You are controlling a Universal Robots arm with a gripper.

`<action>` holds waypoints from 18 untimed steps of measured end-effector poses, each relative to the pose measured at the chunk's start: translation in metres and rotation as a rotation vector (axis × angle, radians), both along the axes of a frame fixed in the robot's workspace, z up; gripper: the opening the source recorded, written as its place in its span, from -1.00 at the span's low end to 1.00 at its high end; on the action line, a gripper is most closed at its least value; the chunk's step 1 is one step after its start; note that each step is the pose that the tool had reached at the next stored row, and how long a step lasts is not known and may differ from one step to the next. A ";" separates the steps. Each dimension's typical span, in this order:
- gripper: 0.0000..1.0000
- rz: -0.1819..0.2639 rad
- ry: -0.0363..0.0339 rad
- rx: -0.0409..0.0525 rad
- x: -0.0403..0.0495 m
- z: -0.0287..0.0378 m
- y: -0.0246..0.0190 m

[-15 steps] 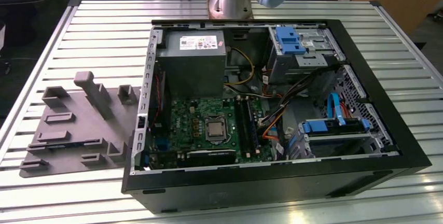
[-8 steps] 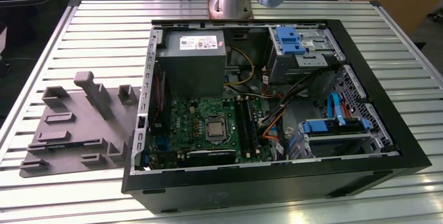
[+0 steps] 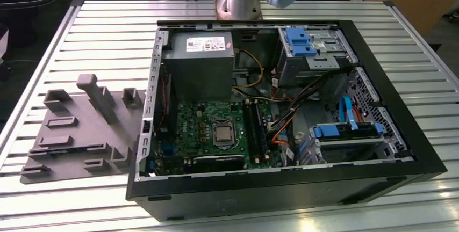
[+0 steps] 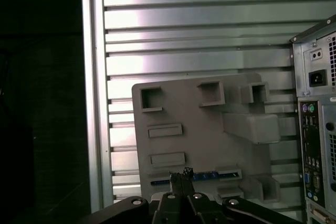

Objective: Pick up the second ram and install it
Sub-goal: 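Reach for the second ram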

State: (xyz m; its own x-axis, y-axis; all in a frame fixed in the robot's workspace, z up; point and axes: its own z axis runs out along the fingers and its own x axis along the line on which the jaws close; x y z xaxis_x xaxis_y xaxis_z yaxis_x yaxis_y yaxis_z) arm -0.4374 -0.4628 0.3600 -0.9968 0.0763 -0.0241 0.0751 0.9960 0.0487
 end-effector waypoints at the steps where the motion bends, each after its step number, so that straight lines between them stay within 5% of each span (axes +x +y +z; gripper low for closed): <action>1: -0.79 0.000 0.0001 -0.0001 0.0000 -0.0003 0.0000; 18: -0.79 0.000 0.0000 0.0000 0.0001 -0.0063 -0.0016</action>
State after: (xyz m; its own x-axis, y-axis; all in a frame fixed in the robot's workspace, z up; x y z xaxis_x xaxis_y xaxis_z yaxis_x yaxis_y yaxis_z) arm -0.4373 -0.4645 0.3537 -0.9968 0.0763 -0.0241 0.0751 0.9960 0.0487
